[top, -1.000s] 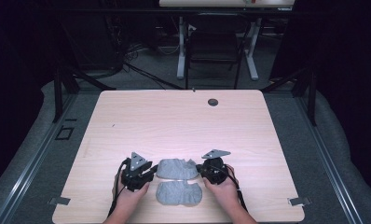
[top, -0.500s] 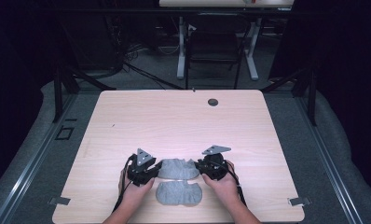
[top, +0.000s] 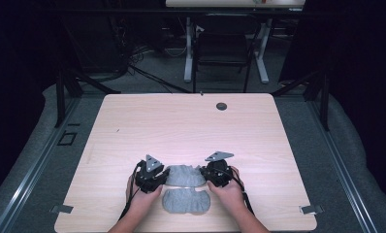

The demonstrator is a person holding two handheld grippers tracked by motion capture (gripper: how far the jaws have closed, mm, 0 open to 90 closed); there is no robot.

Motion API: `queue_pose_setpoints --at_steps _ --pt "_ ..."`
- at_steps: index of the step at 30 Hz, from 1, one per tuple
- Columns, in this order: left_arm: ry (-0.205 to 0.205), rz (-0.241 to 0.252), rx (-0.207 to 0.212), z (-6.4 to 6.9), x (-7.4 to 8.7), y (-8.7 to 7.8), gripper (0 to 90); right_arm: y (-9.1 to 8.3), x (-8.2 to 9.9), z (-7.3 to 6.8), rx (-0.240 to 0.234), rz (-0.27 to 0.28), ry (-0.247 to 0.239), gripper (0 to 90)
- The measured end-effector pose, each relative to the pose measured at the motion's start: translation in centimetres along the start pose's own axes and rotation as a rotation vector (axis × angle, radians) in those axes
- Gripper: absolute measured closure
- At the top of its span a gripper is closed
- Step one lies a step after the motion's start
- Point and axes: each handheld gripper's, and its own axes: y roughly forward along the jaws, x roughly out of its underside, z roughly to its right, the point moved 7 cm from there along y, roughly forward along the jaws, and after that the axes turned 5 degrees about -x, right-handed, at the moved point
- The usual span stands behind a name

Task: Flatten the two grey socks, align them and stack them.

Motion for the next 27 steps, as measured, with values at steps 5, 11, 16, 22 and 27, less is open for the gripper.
queue_pose_setpoints --at_steps 5,11,16,22,27 --pt "0.009 -0.015 -0.007 -0.20 0.31 0.04 80.3 0.03 0.10 -0.06 -0.009 -0.006 0.003 86.9" --pt "0.003 -0.022 -0.006 -0.63 0.49 -0.09 86.7 0.06 0.17 0.09 -0.007 -0.011 -0.004 87.6" --pt "0.001 -0.021 -0.002 -0.82 0.55 -0.20 87.9 -0.03 0.16 0.21 -0.008 -0.012 -0.003 87.8" --pt "-0.011 -0.017 0.014 -0.97 0.47 -0.47 88.0 -0.18 0.09 0.27 -0.013 -0.011 0.001 87.8" --pt "-0.023 -0.009 0.027 -0.99 0.35 -0.64 88.0 -0.28 -0.05 0.21 -0.017 0.000 0.005 87.8"
